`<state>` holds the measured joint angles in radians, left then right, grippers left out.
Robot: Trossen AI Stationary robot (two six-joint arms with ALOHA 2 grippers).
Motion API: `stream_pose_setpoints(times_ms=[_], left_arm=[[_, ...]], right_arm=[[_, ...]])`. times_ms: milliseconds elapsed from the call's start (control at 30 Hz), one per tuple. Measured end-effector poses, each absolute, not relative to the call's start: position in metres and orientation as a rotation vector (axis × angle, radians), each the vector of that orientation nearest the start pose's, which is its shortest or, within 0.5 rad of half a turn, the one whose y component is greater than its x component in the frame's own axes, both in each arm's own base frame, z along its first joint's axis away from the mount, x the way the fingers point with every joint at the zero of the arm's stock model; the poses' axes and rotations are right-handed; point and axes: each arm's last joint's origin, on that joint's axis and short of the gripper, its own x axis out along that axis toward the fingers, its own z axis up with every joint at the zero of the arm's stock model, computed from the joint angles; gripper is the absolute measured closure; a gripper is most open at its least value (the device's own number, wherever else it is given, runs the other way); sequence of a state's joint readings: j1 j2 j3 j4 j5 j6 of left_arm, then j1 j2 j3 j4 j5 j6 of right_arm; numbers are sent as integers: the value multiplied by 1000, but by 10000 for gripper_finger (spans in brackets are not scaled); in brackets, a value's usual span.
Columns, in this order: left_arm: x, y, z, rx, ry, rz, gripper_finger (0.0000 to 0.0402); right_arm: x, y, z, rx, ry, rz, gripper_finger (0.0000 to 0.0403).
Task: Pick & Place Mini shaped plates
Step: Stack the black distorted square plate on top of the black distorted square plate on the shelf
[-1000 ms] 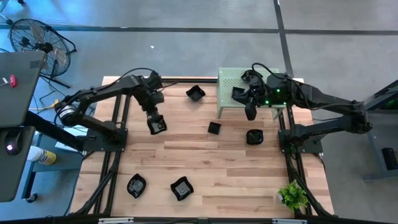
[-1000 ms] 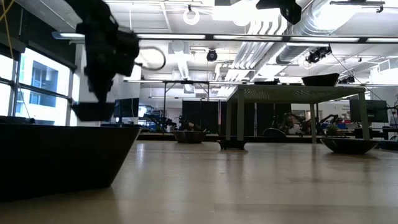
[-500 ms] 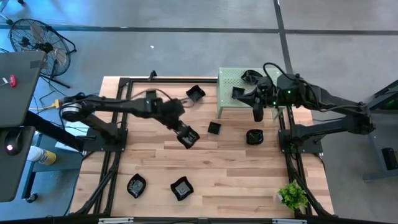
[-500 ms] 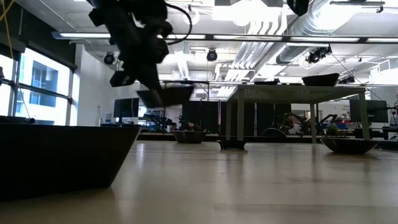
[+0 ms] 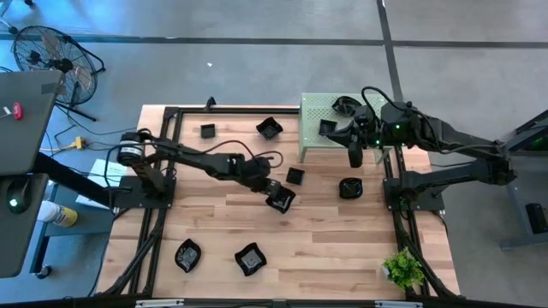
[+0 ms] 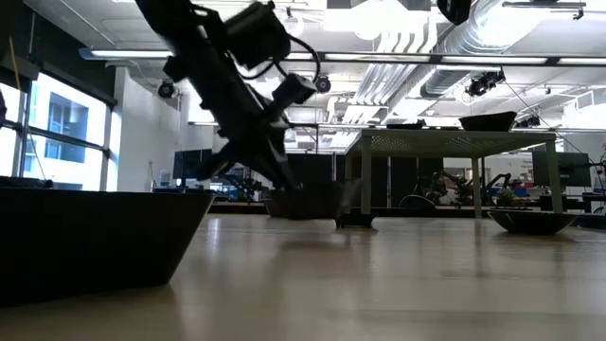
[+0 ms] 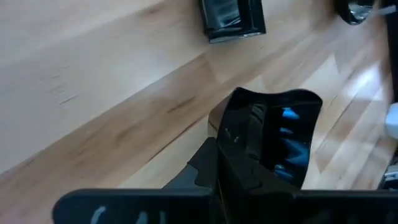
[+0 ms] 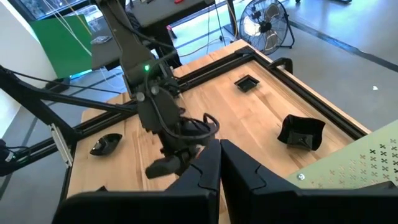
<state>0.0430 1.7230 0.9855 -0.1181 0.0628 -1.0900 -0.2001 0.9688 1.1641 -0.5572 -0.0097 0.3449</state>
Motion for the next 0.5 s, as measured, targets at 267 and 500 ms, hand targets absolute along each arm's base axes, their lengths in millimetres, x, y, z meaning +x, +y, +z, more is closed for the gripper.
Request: stream_pose_setpoints(times_ms=[267, 500], left_arm=[[347, 13, 161, -1070, 820, 447, 373], [337, 23, 183, -990, 830, 331, 303]], right_arm=[[186, -37, 393, 413, 327, -255, 401], [186, -38, 392, 437, 324, -267, 401]])
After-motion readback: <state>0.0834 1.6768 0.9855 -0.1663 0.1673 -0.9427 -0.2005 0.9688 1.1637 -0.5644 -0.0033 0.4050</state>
